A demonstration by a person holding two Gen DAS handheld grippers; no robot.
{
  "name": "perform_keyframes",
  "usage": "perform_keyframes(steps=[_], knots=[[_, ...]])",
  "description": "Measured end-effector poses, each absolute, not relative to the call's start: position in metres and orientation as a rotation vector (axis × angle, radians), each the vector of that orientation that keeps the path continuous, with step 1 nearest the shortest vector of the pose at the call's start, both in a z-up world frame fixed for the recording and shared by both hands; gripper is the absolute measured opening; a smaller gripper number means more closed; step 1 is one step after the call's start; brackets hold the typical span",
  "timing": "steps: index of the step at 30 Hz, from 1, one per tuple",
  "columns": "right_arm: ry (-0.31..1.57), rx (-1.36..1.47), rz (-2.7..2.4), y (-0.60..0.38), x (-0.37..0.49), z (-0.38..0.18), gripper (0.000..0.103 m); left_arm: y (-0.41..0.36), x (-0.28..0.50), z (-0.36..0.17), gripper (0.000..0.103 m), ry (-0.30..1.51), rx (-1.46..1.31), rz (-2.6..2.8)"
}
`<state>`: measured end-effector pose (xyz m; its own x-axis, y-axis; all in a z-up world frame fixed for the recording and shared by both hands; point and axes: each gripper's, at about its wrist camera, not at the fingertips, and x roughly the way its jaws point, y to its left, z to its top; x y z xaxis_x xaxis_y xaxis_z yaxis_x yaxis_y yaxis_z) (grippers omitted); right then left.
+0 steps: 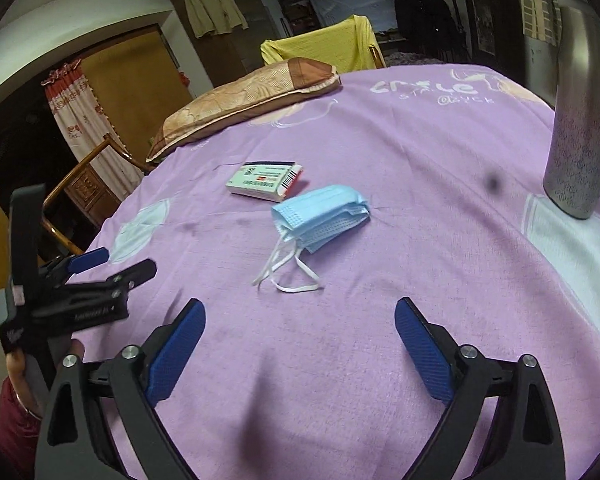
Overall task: Collect trash
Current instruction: 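Return both tools to the table over the medicine box and blue mask, then position the left tool around the white medicine box and the right tool over the blue mask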
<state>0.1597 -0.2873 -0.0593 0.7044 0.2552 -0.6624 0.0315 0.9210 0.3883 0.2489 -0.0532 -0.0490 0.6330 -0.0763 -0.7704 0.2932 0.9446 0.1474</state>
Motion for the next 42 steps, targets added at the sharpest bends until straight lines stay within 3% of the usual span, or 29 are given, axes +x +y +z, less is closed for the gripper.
perform_keyframes(steps=[21, 35, 42], knots=[[0.838, 0.546, 0.168, -0.301, 0.172, -0.075, 0.097, -0.185, 0.369, -0.052, 0.097, 0.921, 0.195, -0.24], [0.853, 0.587, 0.167, -0.305, 0.177, -0.08, 0.097, -0.109, 0.359, -0.078, 0.097, 0.956, 0.227, -0.143], [0.845, 0.57, 0.167, -0.304, 0.175, -0.079, 0.097, -0.055, 0.358, -0.067, 0.097, 0.926, 0.072, -0.157]])
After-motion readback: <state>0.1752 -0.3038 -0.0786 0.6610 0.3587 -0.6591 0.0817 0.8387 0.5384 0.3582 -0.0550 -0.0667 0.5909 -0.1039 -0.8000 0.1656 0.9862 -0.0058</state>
